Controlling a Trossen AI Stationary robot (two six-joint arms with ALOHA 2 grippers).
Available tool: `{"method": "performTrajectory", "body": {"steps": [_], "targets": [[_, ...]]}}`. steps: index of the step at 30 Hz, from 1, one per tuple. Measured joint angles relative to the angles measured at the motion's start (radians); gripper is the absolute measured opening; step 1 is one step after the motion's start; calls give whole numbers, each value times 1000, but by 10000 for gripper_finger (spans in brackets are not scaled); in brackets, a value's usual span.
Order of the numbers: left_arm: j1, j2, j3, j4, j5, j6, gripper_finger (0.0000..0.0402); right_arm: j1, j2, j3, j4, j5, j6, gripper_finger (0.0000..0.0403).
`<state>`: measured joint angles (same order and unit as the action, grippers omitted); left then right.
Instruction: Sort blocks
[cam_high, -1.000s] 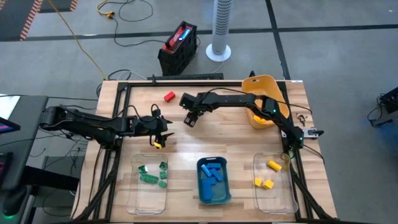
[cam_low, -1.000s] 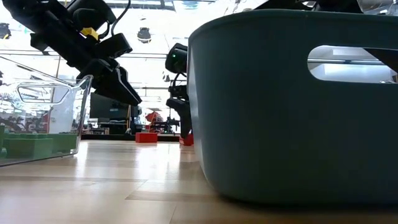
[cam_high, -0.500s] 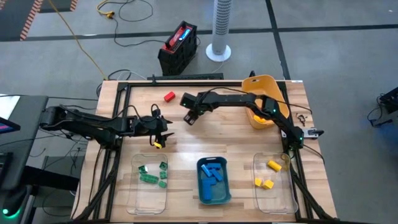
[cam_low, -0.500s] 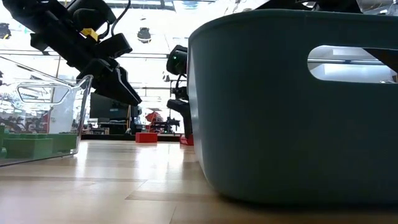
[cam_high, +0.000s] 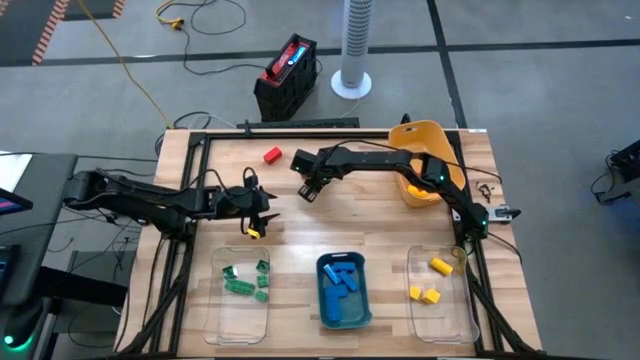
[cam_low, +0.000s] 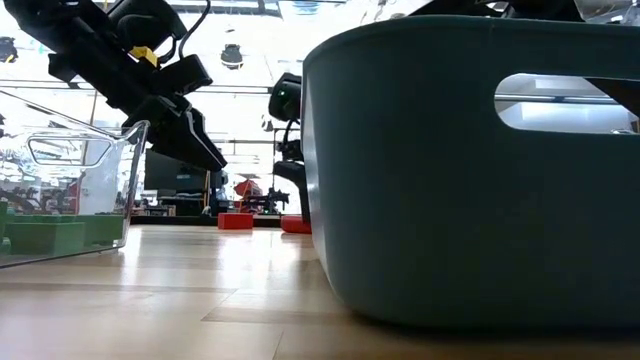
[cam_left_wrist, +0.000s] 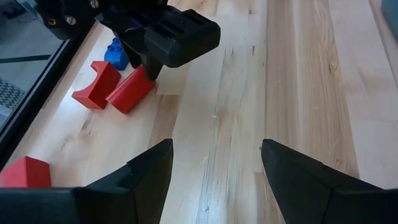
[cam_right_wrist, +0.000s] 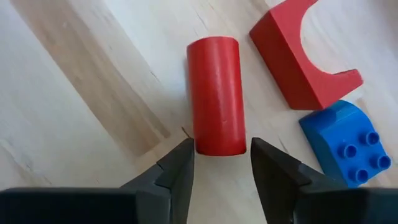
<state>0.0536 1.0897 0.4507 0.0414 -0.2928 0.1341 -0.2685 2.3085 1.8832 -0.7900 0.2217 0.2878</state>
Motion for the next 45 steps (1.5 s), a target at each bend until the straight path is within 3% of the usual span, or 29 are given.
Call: {"method": "performTrajectory", "body": {"steps": [10,17,22,34,45], "targets": [[0,0,0,0,0,0,240,-1,0,0,30,-2,21,244],[0,0,0,1,0,0,240,-12,8,-5,93,-2,36,247],[0,0,0,-2,0,1,240,-14,29,-10,92,9,29,225],[0,0,0,-6,0,2,240,-14,34,-7,52,-11,26,107],[0,0,0,-7,0,1,240,19,-24,-8,-5,-10,-10,104]]}}
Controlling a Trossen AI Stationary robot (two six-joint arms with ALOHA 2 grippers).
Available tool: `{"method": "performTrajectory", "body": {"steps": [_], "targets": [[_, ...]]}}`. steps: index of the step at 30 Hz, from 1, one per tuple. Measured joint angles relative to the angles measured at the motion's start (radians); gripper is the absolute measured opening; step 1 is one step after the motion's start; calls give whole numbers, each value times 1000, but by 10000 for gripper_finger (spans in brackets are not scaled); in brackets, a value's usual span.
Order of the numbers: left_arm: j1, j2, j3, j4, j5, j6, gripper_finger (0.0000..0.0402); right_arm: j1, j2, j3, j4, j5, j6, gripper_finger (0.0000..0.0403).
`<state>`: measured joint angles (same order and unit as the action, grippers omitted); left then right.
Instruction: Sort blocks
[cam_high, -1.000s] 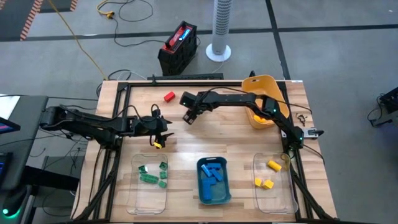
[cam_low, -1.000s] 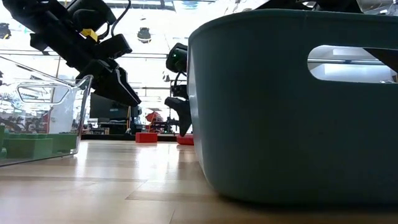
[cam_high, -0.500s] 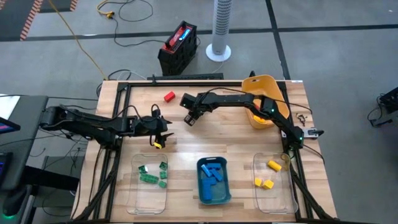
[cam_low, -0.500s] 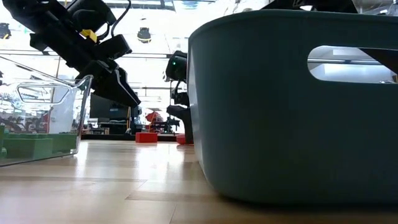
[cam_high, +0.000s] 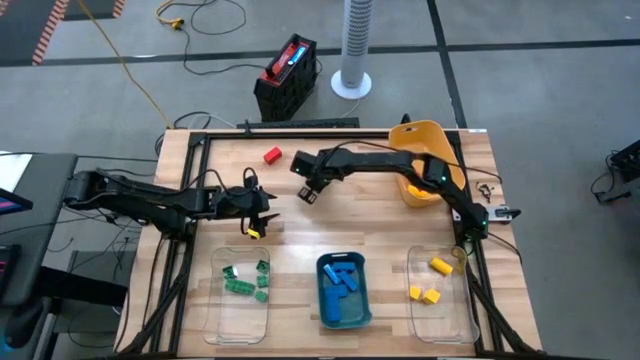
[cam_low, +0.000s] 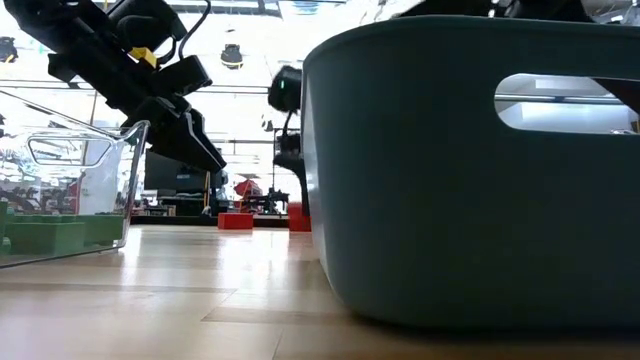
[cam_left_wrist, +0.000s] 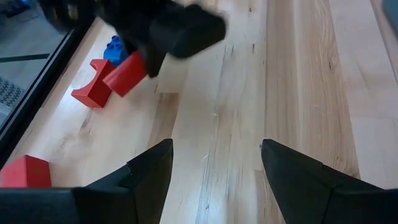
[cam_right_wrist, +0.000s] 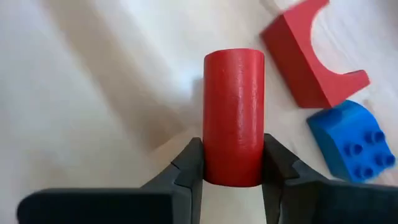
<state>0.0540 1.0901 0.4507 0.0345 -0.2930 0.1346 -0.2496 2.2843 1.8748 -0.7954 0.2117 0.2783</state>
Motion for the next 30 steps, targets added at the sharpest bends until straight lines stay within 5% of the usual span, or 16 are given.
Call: {"method": "performTrajectory", "body": {"steps": [9,19,30], "targets": [[0,0,0,-31,0,-13,240,110,-172,1,-250,62,-27,104],[0,0,0,-42,0,-29,240,239,-333,-15,-533,371,136,103],[0,0,0,-11,0,-30,240,182,-705,-540,-474,398,349,103]]}}
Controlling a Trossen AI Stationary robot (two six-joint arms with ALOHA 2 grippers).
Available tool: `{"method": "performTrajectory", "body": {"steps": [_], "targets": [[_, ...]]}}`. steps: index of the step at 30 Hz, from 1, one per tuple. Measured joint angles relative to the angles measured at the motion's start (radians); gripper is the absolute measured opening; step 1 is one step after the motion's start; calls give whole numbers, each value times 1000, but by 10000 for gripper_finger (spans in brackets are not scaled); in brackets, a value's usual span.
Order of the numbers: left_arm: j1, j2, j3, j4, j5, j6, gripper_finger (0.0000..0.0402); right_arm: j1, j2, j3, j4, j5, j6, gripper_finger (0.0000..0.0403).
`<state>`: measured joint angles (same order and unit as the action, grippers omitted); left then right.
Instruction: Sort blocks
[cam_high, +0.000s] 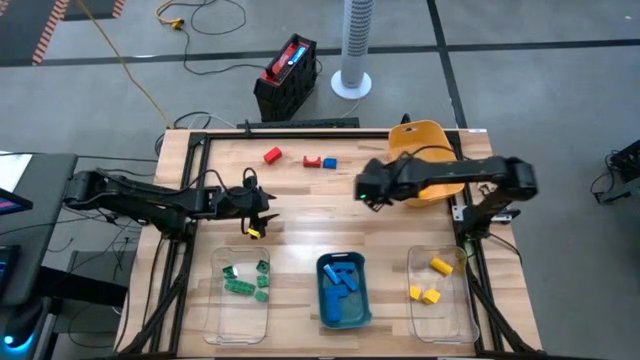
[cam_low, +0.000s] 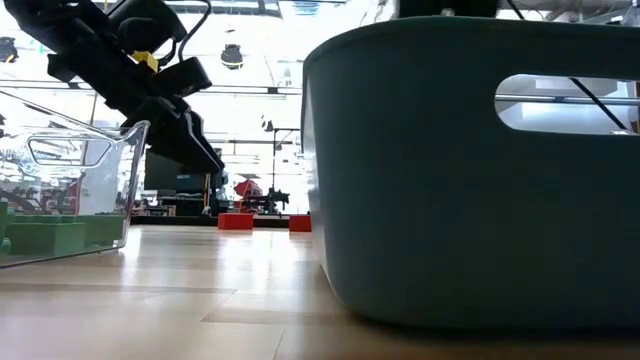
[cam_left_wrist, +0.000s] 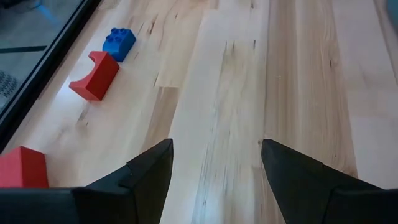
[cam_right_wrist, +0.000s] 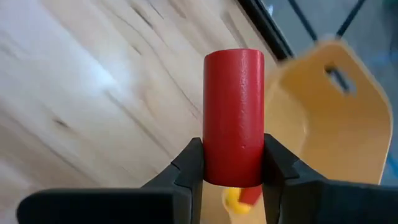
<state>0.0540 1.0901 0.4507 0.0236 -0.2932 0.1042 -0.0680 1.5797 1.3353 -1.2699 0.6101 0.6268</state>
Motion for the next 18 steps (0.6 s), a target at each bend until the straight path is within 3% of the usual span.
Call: {"method": "performTrajectory", "body": {"steps": [8,18], "targets": [[0,0,0,50,0,29,240,-298,-171,-240,90,-193,0,103],[0,0,0,49,0,53,240,-591,-79,-250,127,-381,-164,103]]}}
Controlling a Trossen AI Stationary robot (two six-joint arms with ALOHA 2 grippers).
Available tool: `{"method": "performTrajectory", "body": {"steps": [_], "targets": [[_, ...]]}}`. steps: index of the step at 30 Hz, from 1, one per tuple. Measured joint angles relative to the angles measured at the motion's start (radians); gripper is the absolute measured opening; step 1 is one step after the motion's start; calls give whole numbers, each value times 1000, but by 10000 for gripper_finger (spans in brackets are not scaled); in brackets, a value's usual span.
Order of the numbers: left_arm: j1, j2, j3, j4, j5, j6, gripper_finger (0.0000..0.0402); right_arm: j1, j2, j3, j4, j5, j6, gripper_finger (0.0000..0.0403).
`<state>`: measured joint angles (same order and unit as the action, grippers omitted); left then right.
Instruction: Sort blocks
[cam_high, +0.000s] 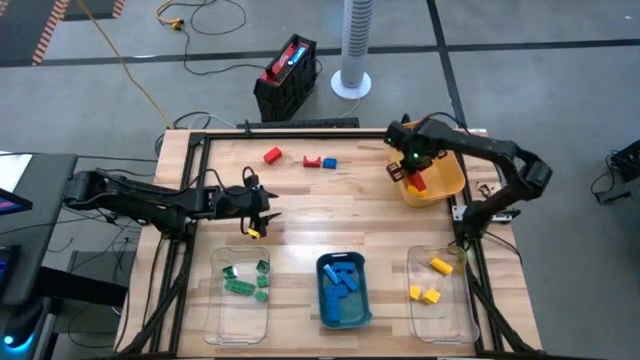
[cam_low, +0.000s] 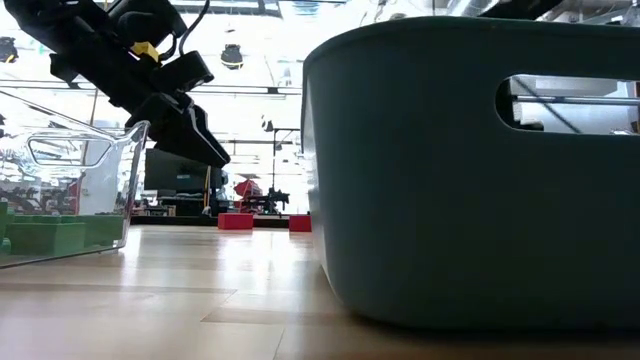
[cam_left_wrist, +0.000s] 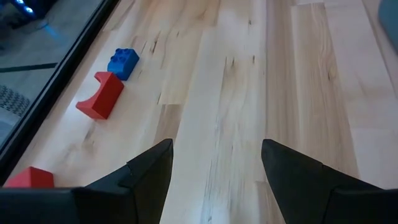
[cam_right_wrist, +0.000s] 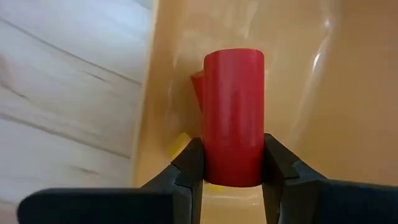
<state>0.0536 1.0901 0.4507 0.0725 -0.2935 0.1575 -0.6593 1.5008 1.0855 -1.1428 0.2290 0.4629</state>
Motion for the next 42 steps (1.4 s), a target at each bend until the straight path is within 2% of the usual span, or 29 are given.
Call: {"method": "performTrajectory", "body": {"steps": [4,11,17,22,25,28,30,34,39,42], "targets": [[0,0,0,-5,0,3,240,-63,79,0,9,-31,-54,112],[0,0,0,-34,0,4,240,-89,162,1,29,-49,-99,159],[0,0,0,-36,0,11,240,-88,163,1,27,-49,-109,194],[0,0,0,-37,0,11,240,-75,112,36,-4,-48,-113,204],[0,0,0,-37,0,11,240,-44,66,91,-4,-42,-86,202],[0,0,0,-35,0,10,240,18,46,164,0,28,-63,199],[0,0,0,-30,0,9,240,80,54,214,13,80,-64,197],[0,0,0,-16,0,6,240,202,109,295,127,110,-142,196],[0,0,0,-15,0,4,240,290,190,375,342,89,-311,196],[0,0,0,-17,0,3,240,285,239,392,476,-41,-377,194]]}}
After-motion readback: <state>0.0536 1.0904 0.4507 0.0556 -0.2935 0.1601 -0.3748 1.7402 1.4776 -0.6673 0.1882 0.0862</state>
